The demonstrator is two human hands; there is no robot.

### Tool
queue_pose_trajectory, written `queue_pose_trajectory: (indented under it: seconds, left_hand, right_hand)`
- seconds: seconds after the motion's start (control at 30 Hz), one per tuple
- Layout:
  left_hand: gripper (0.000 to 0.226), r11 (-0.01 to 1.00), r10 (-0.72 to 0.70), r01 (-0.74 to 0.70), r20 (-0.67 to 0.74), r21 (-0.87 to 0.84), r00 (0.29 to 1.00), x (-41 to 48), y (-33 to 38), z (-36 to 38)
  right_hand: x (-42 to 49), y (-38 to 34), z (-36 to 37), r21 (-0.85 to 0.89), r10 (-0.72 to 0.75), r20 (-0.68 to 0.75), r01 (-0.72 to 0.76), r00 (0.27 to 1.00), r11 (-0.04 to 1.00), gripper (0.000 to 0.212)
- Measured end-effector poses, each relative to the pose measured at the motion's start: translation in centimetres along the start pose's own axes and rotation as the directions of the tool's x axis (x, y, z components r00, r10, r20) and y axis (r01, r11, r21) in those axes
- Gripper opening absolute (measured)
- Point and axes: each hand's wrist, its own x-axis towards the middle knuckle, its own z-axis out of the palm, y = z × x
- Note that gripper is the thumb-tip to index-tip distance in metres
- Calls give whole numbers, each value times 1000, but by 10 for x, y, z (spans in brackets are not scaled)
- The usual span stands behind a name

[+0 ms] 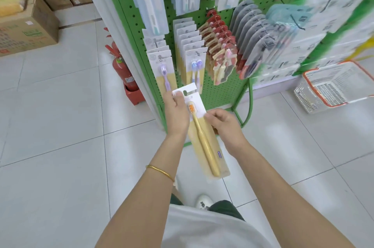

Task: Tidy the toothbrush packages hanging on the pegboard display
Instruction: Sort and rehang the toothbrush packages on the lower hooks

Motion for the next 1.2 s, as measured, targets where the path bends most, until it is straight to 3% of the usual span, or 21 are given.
queue_pose_trajectory:
  seconds: [0.07,0.17,0.33,0.47,0.57,0.77,0.93,1.03,1.2]
  left_hand:
    - [26,998,61,-60,51,-22,997,-17,4,11]
    - [58,975,174,-188,122,117,977,-30,5,20]
    - [70,885,267,-363,319,293,909,-41,6,24]
    - [70,713,220,-507,532,484,818,-54,-3,23]
    - [74,664,107,-539,647,518,755,-59,-5,26]
    - [90,511,18,-657,757,554,653,-69,-4,30]
    - [110,485,-48,-651,761,584,647,-70,-4,34]
    - [117,465,-93,-649,762,603,641,-67,0,36]
    - [109,568,-175,-559,753,604,635,-61,0,36]
  right_hand:
    - [-7,-4,-2,68,-26,-57,30,998,997,22]
    - [-12,-9,-9,184,-9,-126,32,992,982,22]
    - [-13,-20,-21,404,80,-104,-31,991,914,20]
    - [-7,-33,-32,514,143,-165,-39,976,857,20]
    - [2,-36,-42,573,234,-238,-59,943,818,17]
    - [17,-35,-64,737,329,-365,55,871,674,15]
    - [23,-31,-68,725,342,-418,82,841,684,13]
    - [21,-30,-68,764,352,-397,92,847,639,11]
    - [19,-25,-70,739,299,-262,-8,918,673,13]
